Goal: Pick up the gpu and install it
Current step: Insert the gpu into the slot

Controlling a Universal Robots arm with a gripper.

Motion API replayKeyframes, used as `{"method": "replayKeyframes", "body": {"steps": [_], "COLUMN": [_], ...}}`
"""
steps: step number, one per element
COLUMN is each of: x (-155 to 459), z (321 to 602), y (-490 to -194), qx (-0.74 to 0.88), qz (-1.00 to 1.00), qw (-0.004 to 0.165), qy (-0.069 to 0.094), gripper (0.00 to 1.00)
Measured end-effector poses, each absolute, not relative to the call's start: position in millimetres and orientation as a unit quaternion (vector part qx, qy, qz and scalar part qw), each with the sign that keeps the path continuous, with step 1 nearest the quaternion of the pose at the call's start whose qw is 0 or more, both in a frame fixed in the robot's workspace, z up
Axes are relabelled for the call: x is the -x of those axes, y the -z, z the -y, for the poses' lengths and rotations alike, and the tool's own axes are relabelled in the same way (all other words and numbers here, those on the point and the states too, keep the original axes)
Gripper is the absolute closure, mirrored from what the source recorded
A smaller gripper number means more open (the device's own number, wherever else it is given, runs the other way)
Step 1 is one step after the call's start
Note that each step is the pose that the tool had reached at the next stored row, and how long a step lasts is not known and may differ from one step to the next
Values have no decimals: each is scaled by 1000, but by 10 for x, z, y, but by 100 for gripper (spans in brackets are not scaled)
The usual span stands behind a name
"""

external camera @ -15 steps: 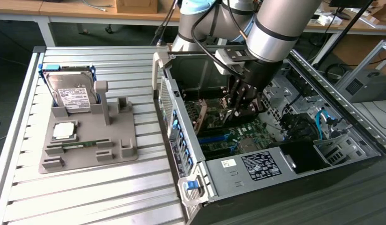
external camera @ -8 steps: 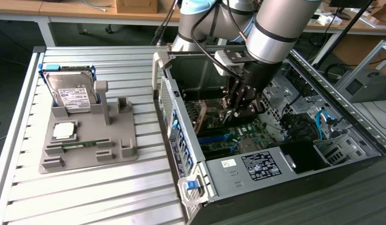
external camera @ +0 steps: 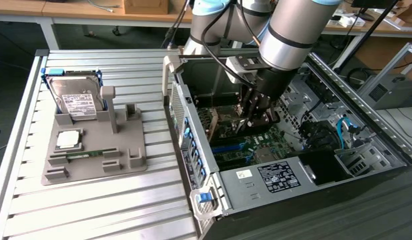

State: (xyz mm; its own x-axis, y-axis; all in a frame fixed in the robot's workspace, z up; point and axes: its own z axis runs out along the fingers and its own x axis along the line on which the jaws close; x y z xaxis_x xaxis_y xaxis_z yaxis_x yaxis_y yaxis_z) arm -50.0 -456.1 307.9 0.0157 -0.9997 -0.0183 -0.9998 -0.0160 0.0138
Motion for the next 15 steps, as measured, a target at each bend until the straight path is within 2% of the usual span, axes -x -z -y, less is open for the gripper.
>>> {"method": "replayKeyframes", "body": {"steps": [15], "x": [582], "z": [4562], "y": [-2997], "qx": [713], "qz": [-701], "qw": [1], "qy": [-11], "gripper": [73]}}
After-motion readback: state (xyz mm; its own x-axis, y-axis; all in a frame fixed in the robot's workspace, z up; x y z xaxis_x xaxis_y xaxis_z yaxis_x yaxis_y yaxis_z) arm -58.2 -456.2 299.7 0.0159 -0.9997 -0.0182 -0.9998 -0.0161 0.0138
